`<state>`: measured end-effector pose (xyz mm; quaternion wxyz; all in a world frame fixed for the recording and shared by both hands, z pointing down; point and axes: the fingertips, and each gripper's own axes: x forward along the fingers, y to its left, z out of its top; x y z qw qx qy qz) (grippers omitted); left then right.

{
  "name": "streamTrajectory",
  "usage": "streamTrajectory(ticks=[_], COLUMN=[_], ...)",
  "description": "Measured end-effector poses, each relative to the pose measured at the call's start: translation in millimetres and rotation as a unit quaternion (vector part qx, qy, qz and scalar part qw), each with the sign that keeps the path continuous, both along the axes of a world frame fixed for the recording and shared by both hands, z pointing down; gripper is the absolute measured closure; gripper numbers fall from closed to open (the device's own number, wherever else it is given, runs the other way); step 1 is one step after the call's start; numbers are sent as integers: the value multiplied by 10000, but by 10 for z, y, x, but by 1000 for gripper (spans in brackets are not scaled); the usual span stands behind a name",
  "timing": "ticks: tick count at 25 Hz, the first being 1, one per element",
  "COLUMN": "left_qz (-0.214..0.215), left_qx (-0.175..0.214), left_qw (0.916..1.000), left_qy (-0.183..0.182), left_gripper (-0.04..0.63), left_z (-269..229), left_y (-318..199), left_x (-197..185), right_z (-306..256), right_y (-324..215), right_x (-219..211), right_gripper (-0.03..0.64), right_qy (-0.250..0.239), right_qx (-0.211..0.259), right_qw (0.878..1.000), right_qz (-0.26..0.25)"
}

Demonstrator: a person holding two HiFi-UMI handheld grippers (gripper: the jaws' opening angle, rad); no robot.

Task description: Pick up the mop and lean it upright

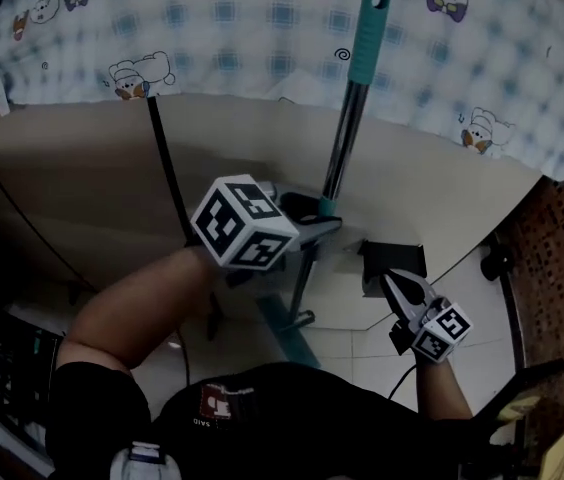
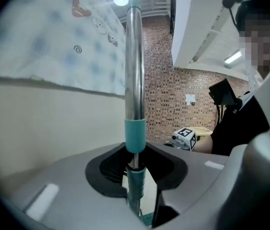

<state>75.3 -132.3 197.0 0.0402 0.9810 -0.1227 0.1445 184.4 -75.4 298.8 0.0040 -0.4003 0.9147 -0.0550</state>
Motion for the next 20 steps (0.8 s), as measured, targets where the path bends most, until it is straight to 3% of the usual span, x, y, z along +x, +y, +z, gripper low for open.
streamTrajectory(ticks=[11, 20], left_qz=[-92, -216], left_qx=[437, 584], left_qw=[9983, 9966], left_qy=[375, 534], left_gripper=[485, 485], left_z=[-1268, -1659], left_y=[-118, -190], left_x=[-110, -198], right_z=[-367, -388], right_y=[58, 52], right_x=[-39, -29], right_gripper=[601, 601], right_qy=[-300, -10], right_qx=[313, 432], right_qw=[9991, 9991], right_qz=[-20, -19])
